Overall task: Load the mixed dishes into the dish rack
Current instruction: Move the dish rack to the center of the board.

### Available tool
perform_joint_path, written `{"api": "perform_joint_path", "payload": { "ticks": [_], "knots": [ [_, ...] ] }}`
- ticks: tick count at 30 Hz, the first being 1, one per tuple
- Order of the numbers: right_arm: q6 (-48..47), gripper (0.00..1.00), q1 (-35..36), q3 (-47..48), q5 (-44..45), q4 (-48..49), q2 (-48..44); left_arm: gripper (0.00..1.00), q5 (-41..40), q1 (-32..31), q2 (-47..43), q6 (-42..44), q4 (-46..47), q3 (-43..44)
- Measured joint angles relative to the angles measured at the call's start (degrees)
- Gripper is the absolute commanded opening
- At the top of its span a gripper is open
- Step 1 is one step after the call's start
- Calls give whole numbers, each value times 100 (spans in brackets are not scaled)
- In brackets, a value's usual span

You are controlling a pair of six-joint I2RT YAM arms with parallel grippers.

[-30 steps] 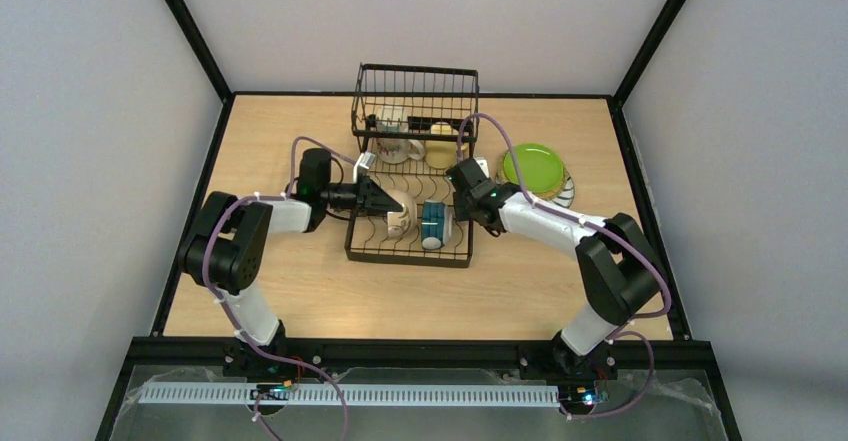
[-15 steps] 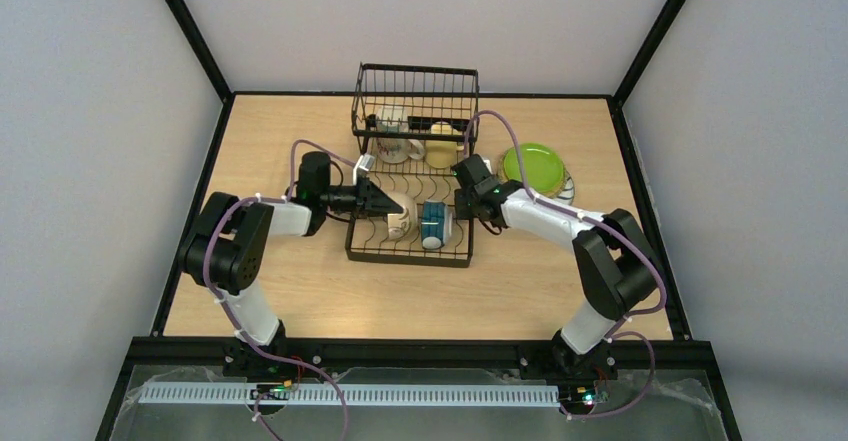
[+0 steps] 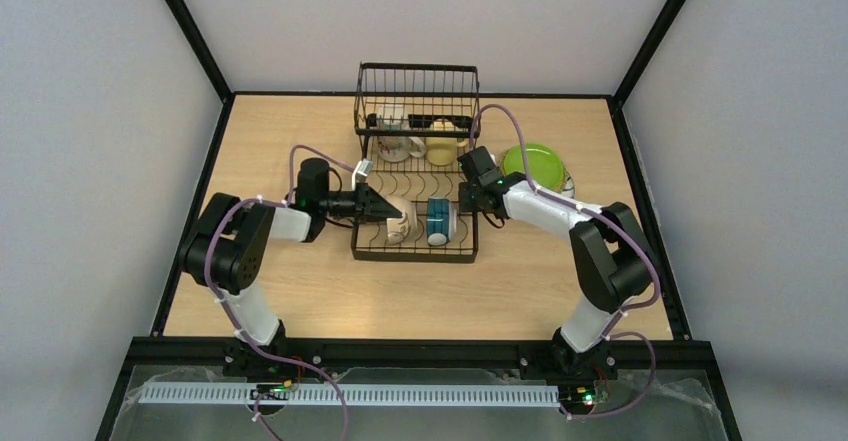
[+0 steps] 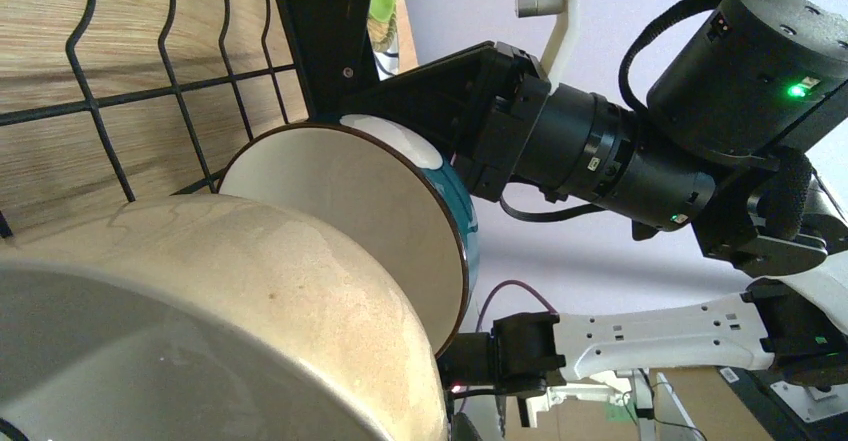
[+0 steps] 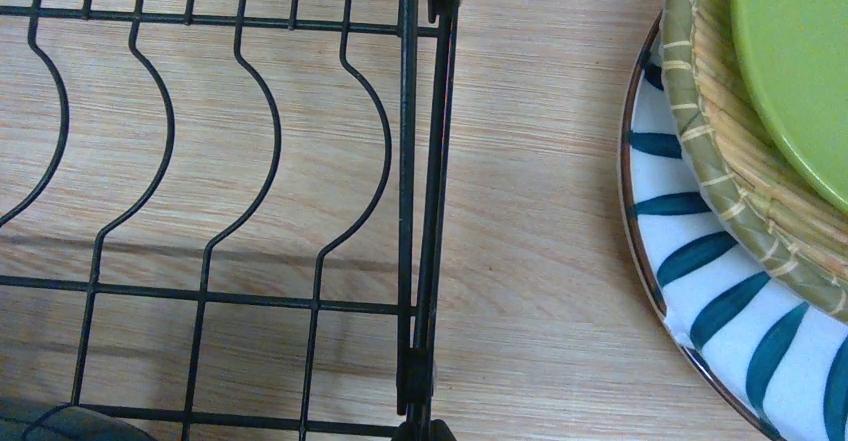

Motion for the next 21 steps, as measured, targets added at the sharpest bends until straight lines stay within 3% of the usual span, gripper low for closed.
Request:
{"api": "perform_joint_path", "payload": {
  "ticks": [21],
  "knots": [
    [-181,0,-208,295,26,-24,317,2,-199,-72,313,-713,979,-72]
  ]
}}
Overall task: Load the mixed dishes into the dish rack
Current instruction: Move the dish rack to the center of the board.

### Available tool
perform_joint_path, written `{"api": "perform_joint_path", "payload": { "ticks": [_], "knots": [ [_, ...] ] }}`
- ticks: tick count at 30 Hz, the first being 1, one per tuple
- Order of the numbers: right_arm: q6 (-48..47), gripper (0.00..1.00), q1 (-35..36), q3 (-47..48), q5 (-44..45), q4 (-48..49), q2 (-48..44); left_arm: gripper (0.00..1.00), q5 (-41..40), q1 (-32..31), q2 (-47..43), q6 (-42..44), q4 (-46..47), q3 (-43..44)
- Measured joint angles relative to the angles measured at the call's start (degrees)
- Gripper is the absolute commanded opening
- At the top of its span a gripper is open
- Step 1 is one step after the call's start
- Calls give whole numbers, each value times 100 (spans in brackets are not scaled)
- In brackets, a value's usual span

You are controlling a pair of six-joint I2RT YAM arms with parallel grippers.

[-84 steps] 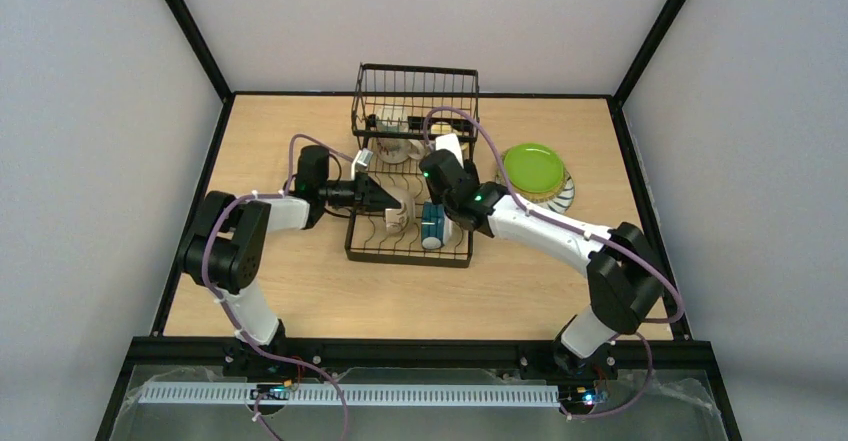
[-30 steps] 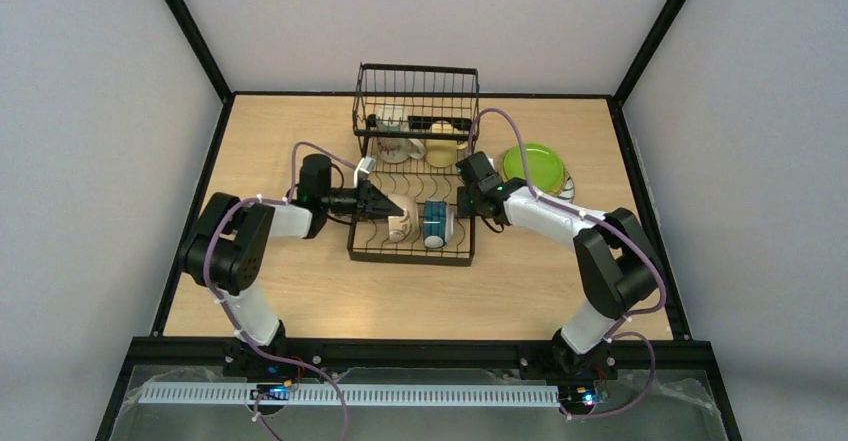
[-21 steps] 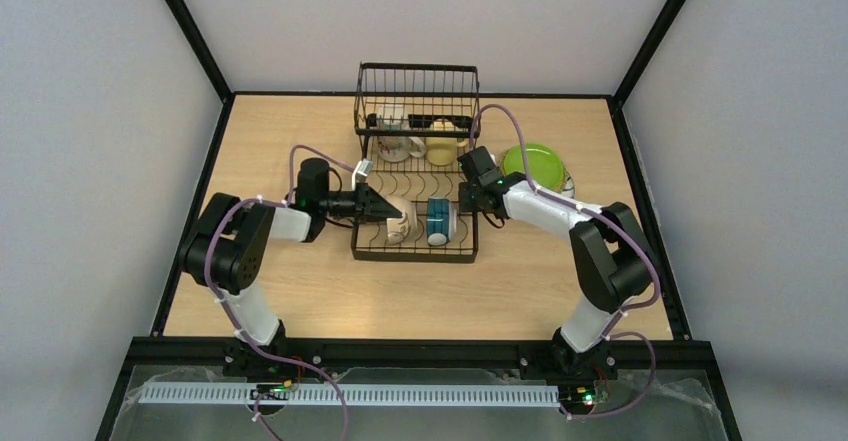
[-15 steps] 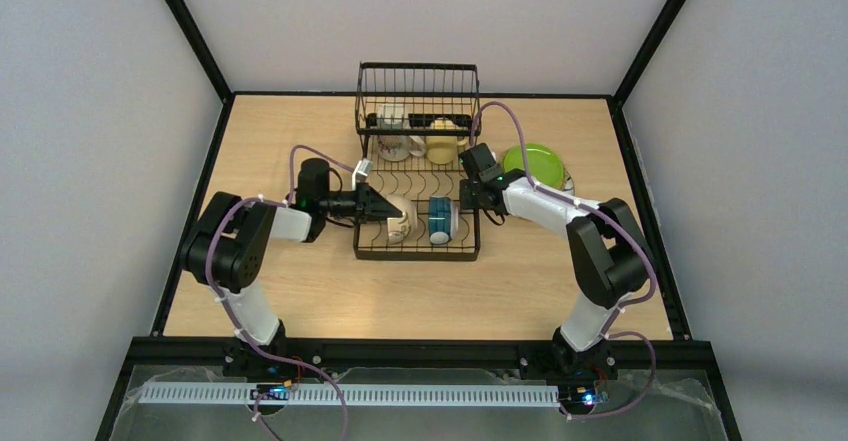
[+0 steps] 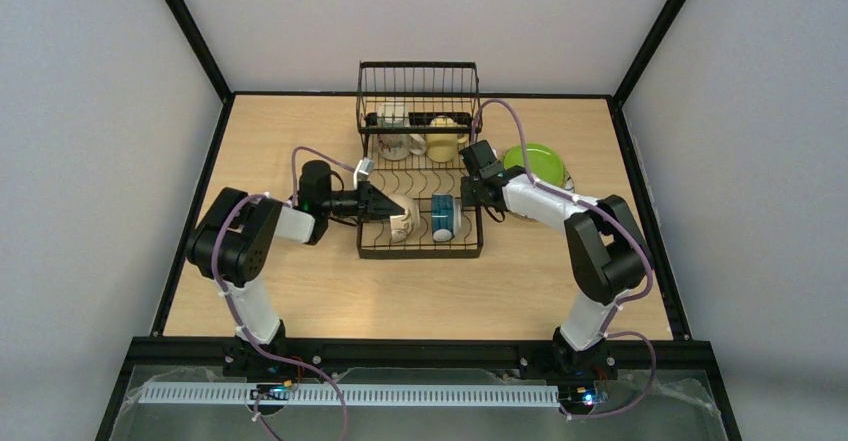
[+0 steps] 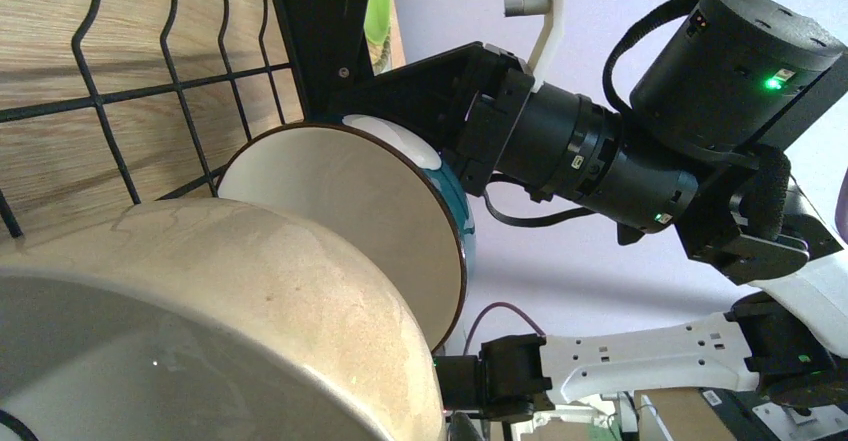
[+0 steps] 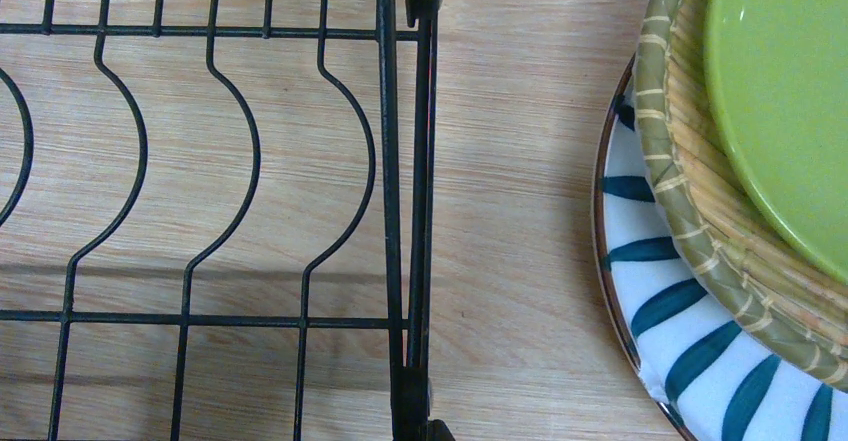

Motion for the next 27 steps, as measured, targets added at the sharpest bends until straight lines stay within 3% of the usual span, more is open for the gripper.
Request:
{"api": "perform_joint_path", "payload": {
  "ticks": [17,27],
  "knots": [
    [-120,0,-260,46,-162,133,72,2,20,-48,332,-212,503,81],
    [-149,0,-264,98,-153,103,120,52,48,-68,315,249,2,245]
  ]
}}
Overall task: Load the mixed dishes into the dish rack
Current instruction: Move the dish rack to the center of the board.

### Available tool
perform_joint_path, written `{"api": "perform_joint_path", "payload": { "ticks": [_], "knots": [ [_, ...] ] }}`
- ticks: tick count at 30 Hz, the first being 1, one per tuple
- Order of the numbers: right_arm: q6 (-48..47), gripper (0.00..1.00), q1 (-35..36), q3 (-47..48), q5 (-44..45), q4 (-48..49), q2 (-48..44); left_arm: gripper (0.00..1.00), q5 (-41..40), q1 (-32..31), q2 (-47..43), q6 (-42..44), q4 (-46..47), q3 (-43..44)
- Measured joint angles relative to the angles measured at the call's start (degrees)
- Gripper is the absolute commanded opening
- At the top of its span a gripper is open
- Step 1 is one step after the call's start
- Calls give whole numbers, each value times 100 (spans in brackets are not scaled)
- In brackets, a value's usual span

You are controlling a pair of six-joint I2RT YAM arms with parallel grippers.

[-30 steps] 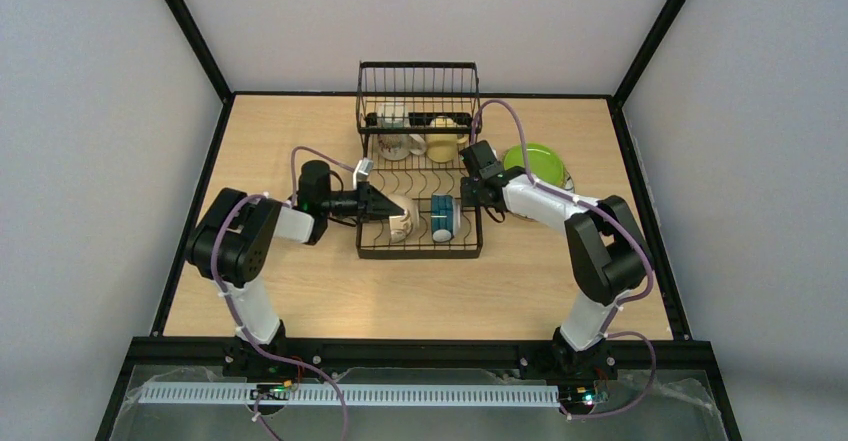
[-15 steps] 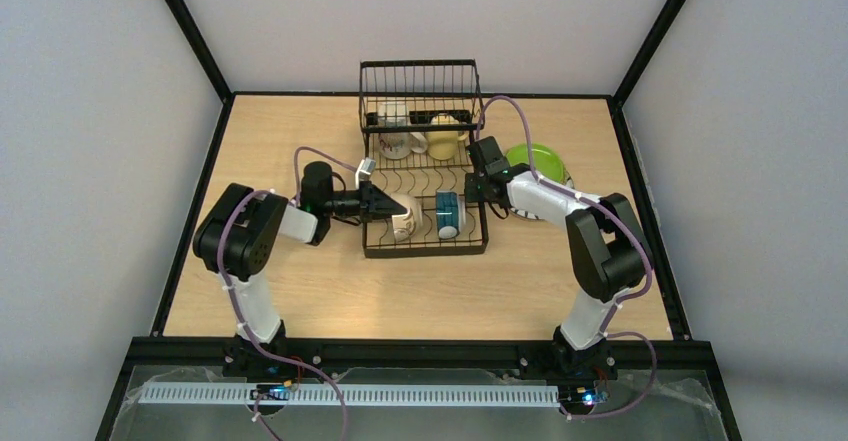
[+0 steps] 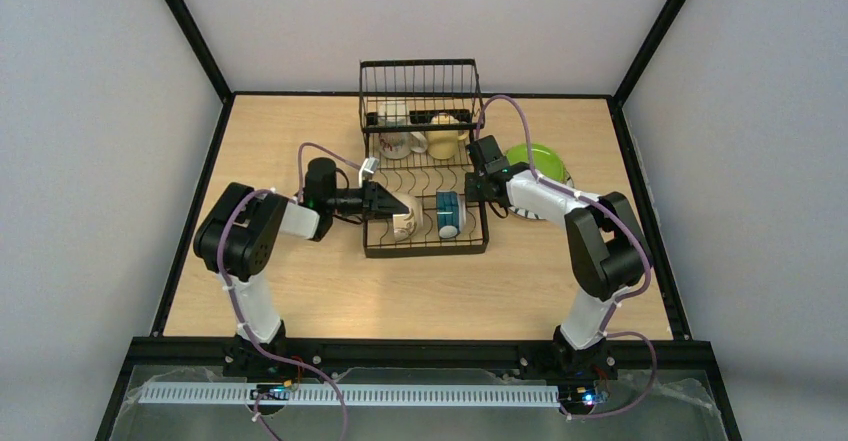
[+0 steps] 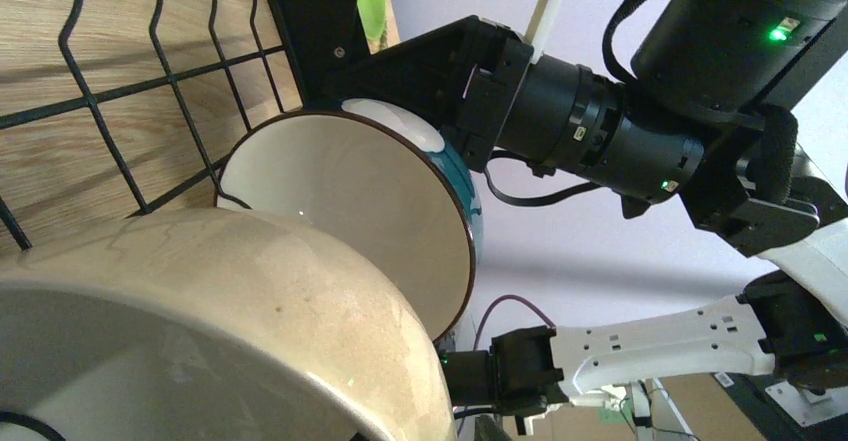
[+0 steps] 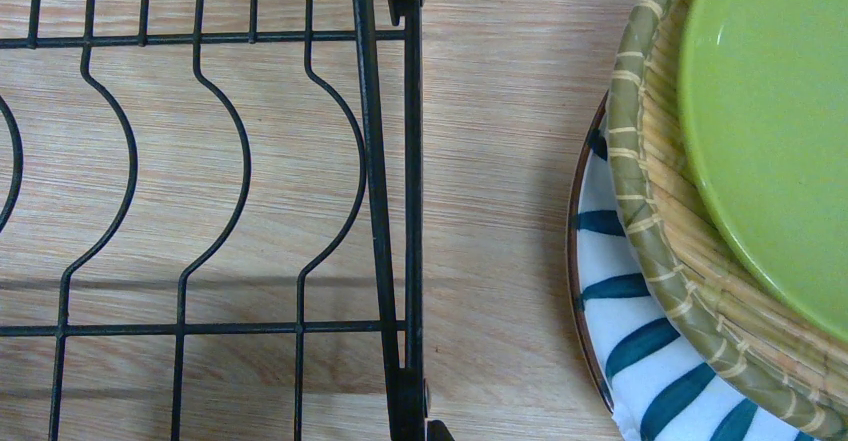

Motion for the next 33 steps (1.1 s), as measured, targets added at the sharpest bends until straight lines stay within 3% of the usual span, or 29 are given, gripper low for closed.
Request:
{"api": "perform_joint_path", "payload": {
  "ticks": [4,9,21,33],
  "knots": [
    [-13,0,0,22,4,-22,15,65,-42,0,-4,39,-87,33],
    [-15,0,0,42,13,-35,26,70,-90,2,0,35,-116,50],
    [-20,0,0,90,24,-68,68,79,-203,133,-48,20,-168,35],
    [-37,0,-7,129,37,-85,101,83,-463,452,-496,240,-879,-299]
  ]
}}
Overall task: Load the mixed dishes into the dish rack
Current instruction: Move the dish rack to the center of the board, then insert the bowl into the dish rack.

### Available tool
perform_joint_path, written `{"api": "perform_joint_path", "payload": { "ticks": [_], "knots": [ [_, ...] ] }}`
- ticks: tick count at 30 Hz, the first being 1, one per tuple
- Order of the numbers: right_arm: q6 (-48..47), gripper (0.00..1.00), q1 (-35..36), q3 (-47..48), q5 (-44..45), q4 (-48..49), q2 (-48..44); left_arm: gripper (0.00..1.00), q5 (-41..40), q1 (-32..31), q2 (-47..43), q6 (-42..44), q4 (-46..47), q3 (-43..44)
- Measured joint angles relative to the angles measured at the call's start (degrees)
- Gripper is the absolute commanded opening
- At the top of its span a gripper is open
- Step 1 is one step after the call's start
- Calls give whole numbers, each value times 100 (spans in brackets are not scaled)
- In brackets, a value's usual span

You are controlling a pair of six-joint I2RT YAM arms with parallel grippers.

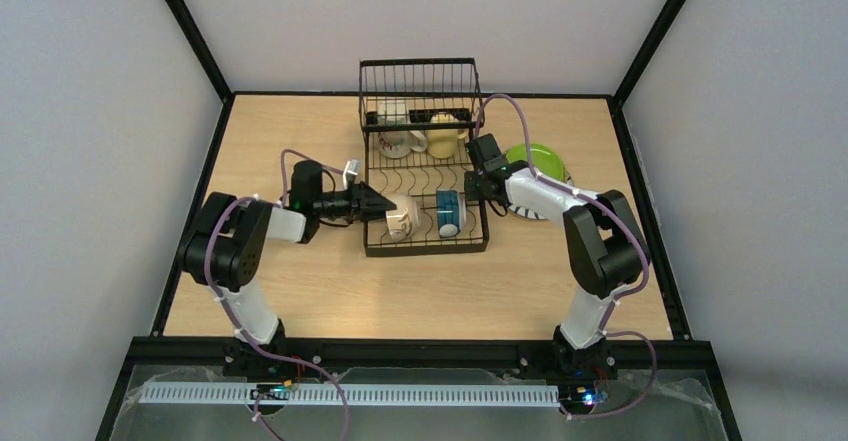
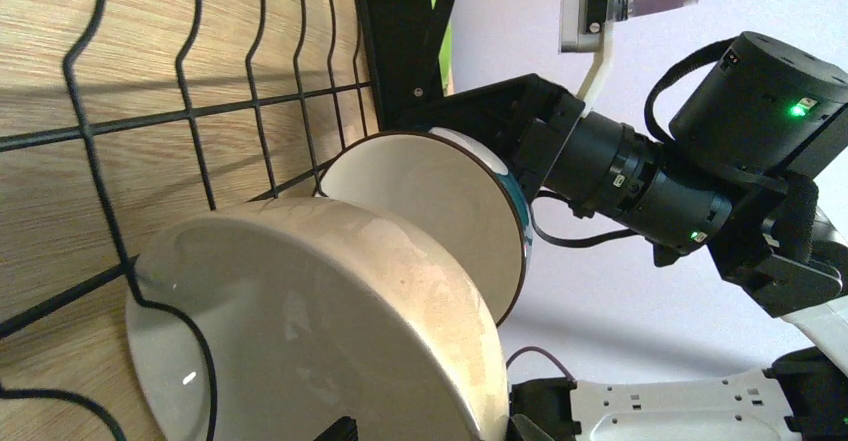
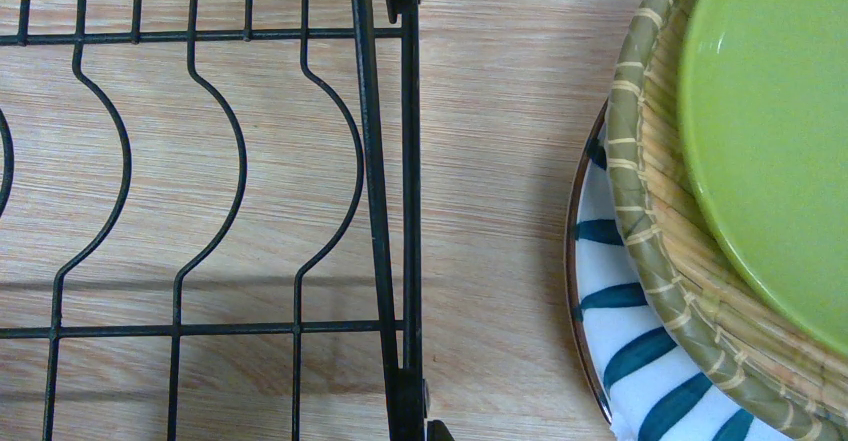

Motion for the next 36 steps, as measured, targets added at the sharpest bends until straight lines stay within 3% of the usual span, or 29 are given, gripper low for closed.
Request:
{"api": "perform_joint_path", "payload": {
  "ticks": [30,33,36],
  "knots": [
    [-4,1,0,0,4,4,-2,86,-595,-33,-219,-695,24,155],
    [-9,7,0,-2,7,2,-9,86,-608,-33,-337,-721,22,155],
    [-20,24,-2,-2,52,-9,-11,87,-612,-33,-457,-717,-4,155]
  ]
}}
